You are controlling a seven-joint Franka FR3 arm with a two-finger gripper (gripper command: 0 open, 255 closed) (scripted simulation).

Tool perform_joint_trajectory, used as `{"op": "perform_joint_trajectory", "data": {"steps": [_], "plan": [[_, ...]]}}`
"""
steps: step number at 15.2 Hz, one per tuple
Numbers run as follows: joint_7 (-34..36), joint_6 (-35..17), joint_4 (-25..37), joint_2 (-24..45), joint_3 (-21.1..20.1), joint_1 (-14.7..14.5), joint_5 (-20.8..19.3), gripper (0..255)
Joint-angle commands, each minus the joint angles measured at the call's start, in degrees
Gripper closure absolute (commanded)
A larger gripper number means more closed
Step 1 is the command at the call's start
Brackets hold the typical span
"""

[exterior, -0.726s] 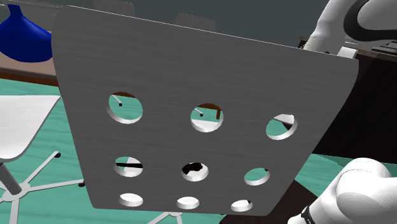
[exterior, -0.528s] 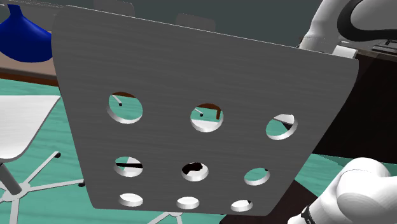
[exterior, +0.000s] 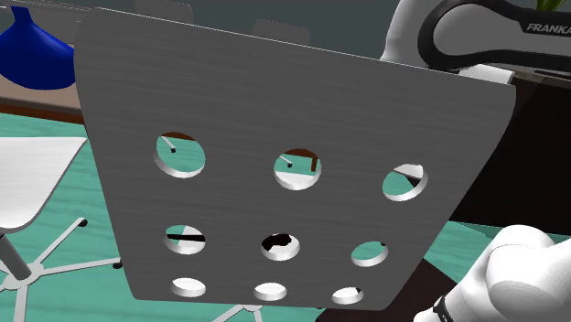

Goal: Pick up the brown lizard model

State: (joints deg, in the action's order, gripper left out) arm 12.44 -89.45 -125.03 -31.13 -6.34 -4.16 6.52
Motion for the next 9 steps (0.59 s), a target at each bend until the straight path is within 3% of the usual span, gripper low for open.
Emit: {"op": "perform_joint_trajectory", "data": {"steps": [1, 9], "plan": [[0.95, -0.83, 1.82, 3.45, -1.92, -0.9, 0.16, 0], [5.24, -3.41, 11.5, 19.34, -9.14, -4.14, -1.57, 0]]}}
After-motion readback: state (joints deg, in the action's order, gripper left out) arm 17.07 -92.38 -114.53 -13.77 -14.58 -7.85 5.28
